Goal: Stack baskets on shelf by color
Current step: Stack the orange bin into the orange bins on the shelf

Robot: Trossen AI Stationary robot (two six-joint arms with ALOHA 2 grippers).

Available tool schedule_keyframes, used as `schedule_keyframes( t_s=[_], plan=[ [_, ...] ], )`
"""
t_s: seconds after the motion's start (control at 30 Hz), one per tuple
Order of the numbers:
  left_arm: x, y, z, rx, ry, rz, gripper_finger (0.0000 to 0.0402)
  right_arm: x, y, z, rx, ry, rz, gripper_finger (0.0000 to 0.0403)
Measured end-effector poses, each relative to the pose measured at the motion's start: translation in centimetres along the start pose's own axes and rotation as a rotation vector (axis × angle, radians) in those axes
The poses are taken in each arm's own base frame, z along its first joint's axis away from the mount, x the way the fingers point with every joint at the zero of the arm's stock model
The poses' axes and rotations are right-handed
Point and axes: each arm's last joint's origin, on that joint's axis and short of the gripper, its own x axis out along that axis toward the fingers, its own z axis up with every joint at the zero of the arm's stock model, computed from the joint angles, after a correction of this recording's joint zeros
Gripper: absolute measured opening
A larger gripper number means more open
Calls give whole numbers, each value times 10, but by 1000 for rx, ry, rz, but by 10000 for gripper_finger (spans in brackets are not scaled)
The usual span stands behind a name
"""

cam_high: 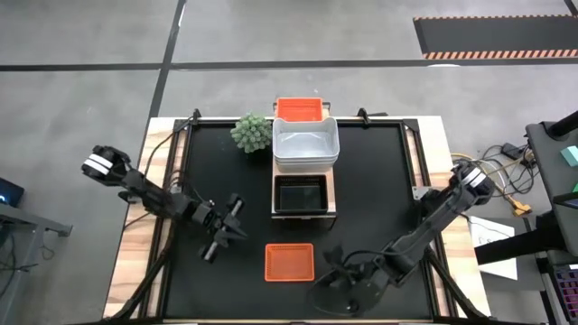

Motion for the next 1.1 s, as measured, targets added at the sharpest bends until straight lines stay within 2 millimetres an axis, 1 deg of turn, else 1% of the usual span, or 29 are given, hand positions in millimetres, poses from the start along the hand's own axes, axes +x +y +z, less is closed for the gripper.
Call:
schedule_keyframes(
  t_s=[0.17, 0.3, 0.47, 0.7, 0.83, 0.93, 1.03, 1.1],
  plan=[
    [14, -3, -5, -1, -1, -12, 10, 17, 8, 7, 50, 13, 5, 10],
    [17, -3, -10, 0, 13, -6, 10, 28, 15, 10, 58, 26, 25, 28],
    [17, -3, -11, -1, 20, -1, 10, 35, 19, 10, 93, 45, 25, 81],
    [15, -3, -9, 3, 12, -1, 10, 57, 32, -5, 164, 127, 25, 170],
    [15, -3, -9, 25, 13, -1, 10, 68, 37, -12, 196, 165, 11, 206],
    [15, -3, -9, 26, 13, -1, 10, 77, 38, -16, 192, 161, -62, 217],
    [15, -3, -9, 28, 14, -1, 10, 85, 33, -16, 196, 130, -155, 219],
    [15, -2, -9, 32, 14, 0, 10, 93, 27, -16, 203, 110, -175, 219]
  ],
)
